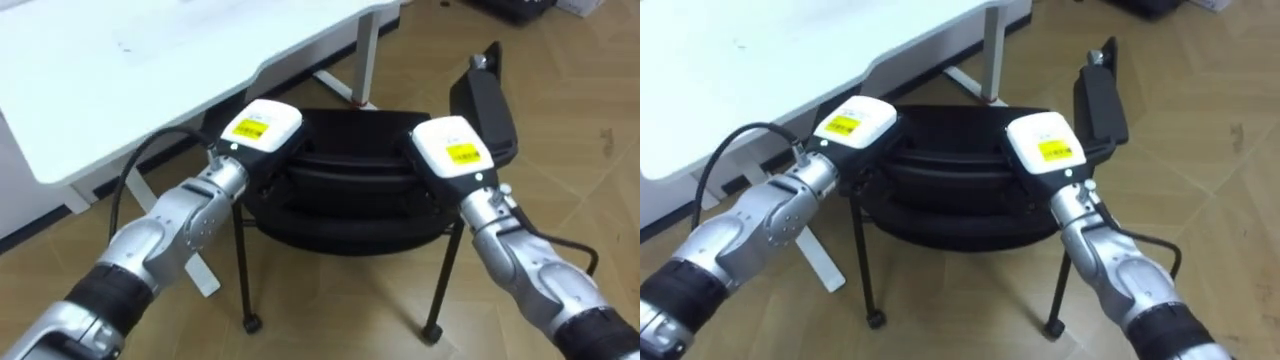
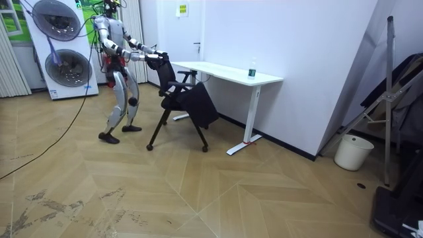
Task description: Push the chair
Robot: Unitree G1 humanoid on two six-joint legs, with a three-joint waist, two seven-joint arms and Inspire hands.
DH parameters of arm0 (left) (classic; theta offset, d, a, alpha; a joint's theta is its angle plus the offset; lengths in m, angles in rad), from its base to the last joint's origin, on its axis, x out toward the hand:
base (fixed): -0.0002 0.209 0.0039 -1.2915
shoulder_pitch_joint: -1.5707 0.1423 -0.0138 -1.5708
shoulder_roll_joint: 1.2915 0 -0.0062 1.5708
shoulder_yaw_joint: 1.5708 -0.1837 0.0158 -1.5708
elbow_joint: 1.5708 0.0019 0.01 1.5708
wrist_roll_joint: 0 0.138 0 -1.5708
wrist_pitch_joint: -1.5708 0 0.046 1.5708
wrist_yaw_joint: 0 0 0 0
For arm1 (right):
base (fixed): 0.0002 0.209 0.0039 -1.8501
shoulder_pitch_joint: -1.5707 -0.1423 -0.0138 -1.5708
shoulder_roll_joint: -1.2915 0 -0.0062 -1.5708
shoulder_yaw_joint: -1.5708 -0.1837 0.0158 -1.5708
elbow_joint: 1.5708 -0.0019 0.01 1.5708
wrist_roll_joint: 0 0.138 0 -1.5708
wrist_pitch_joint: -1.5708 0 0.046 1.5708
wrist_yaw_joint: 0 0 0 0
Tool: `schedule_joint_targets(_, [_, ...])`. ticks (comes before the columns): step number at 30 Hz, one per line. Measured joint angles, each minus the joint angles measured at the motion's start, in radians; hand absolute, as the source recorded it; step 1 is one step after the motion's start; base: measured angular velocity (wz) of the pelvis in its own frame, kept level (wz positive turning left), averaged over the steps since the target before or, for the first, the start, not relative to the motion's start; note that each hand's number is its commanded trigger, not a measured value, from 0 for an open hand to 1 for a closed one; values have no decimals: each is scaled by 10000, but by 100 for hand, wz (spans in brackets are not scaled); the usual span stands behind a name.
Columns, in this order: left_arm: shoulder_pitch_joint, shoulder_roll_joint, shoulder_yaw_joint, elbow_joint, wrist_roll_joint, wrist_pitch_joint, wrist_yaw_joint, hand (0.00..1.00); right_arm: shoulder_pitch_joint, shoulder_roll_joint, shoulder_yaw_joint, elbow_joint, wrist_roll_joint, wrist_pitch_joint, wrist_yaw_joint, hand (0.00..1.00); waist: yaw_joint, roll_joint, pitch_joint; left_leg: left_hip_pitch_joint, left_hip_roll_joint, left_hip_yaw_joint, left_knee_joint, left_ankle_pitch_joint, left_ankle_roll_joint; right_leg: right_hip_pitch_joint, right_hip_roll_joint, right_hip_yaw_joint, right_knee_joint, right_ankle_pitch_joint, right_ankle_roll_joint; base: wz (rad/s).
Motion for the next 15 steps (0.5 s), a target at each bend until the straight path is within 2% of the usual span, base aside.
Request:
schedule_joint_targets(2, [1, 76, 4, 68, 10, -104, 164, 100, -6, 32, 178, -89, 21, 214, -96, 100, 86, 16, 10, 44, 17, -101, -130, 3, -12, -252, 128, 207, 162, -38, -69, -11])
schedule_joint_targets(4, [9, 151, 22, 278, 39, -258, 478, 100, -12, 152, 264, -133, -11, 353, -130, 100, 472, 29, 18, 185, 100, -283, -473, 117, -167, -999, 647, 727, 55, -427, -269, -20])
schedule_joint_targets(5, [71, 186, 90, 434, 80, -375, 604, 100, -12, 300, 265, -135, -90, 418, -48, 100, 516, 22, 22, 354, 137, -510, -693, 197, -283, -1278, 996, 789, -412, -447, -340, 0])
schedule_joint_targets(6, [117, 186, 142, 472, 132, -414, 636, 100, -6, 341, 267, -130, -128, 430, 6, 100, 513, 28, 30, 435, 149, -672, -789, 236, -343, -1390, 1155, 792, -740, -415, -388, 27])
schedule_joint_targets(7, [252, 205, 241, 526, 205, -522, 794, 100, -6, 374, 316, -128, -143, 392, 82, 100, 519, 10, 38, 586, 167, -993, -973, 310, -472, -1636, 1412, 818, -1487, -160, -530, 51])
schedule_joint_targets(8, [360, 236, 243, 575, 243, -562, 1003, 100, -3, 369, 448, -130, -116, 378, 106, 100, 422, -10, 43, 673, 170, -1422, -1072, 344, -632, -1781, 1626, 838, -2472, 389, -537, 68])
schedule_joint_targets(9, [408, 255, 243, 565, 262, -563, 1070, 100, 5, 374, 478, -130, -104, 358, 109, 100, 316, -24, 35, 678, 167, -1673, -1070, 335, -727, -1777, 1728, 887, -2965, 759, -555, 111])
schedule_joint_targets(10, [497, 272, 240, 560, 283, -559, 1134, 100, 53, 377, 552, -131, -88, 338, 98, 100, 63, -77, 25, 707, 127, -2255, -1061, 323, -939, -1616, 1867, 1027, -3352, 1374, -573, 132])
schedule_joint_targets(11, [558, 275, 240, 505, 285, -560, 1131, 100, 107, 346, 556, -198, -93, 299, 104, 100, -64, -152, -4, 742, 14, -2653, -1010, 309, -1124, -1402, 1882, 767, -3304, 1667, -865, 125])
schedule_joint_targets(12, [589, 249, 242, 478, 285, -557, 1155, 100, 113, 324, 556, -249, -93, 283, 109, 100, -69, -159, -6, 754, 24, -2829, -997, 273, -1217, -1370, 1823, 469, -3201, 1685, -965, 100])
schedule_joint_targets(14, [639, 126, 240, 416, 286, -540, 1296, 100, 124, 189, 548, -285, -13, 289, 111, 100, -102, -161, -5, 792, 215, -3405, -1080, 341, -1506, -1059, 1824, -456, -3158, 1447, -1457, 91])
schedule_joint_targets(15, [641, 91, 240, 416, 286, -533, 1312, 100, 120, 148, 548, -288, 4, 280, 114, 100, -100, -164, -7, 811, 253, -3459, -1099, 364, -1548, -977, 1832, -638, -3114, 1433, -1591, 89])
